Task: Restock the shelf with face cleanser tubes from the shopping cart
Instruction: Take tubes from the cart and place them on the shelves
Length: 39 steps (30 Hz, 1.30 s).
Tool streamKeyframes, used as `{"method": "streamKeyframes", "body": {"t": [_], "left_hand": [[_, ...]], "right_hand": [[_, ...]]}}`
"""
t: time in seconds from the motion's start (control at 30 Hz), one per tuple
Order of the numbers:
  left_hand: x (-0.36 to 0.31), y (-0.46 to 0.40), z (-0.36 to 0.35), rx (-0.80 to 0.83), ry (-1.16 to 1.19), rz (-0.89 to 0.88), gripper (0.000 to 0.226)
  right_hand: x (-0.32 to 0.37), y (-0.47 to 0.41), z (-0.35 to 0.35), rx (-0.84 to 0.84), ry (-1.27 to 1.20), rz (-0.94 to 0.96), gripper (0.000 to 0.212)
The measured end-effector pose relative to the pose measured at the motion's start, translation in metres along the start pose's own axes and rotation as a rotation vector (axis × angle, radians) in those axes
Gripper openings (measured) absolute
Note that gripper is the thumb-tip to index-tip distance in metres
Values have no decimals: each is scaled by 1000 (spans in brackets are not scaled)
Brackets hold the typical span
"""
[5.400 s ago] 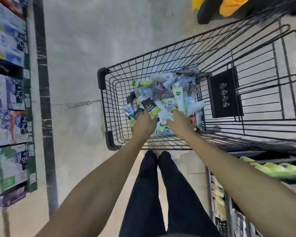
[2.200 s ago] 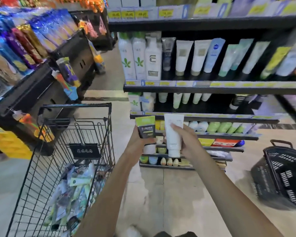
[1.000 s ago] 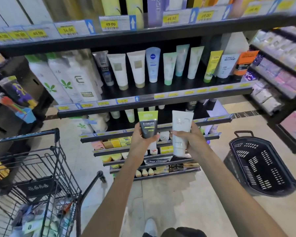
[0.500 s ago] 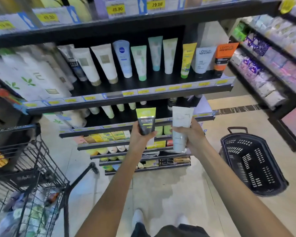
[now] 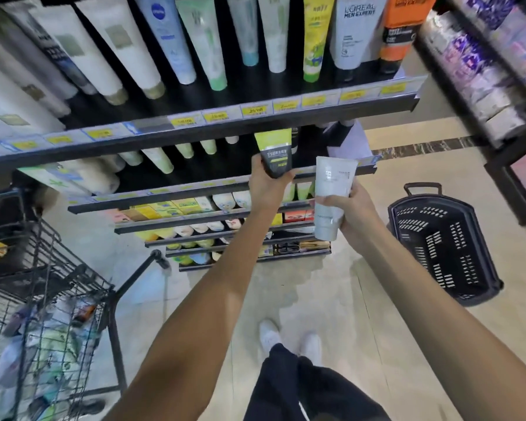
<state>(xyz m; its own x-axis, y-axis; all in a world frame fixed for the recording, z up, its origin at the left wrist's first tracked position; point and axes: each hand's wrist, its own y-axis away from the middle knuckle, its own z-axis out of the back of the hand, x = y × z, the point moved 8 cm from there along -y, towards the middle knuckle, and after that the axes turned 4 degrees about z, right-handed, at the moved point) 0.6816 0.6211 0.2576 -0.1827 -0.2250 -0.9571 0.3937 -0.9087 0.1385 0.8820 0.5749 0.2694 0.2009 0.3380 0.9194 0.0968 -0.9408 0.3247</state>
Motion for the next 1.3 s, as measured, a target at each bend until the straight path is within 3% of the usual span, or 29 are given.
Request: {"method": "streamKeyframes", "body": {"t": [0.13,0.43,0.67,1.3], "left_hand": [[8,-31,-21,-41,-32,-20,61],[4,-65,-42,-125,-148,-30,62],[5,-78,-57,-118,-286,-7,73],[14,-60,-65,-67,-548,-76,66]], "right_hand": [[-5,-3,9,-1,-9,0,51],[-19,2,29,-55,-2,-24,62],[-28,6,39,-56,44,-55,63],[-39,12,35,-52,11,-61,60]]}}
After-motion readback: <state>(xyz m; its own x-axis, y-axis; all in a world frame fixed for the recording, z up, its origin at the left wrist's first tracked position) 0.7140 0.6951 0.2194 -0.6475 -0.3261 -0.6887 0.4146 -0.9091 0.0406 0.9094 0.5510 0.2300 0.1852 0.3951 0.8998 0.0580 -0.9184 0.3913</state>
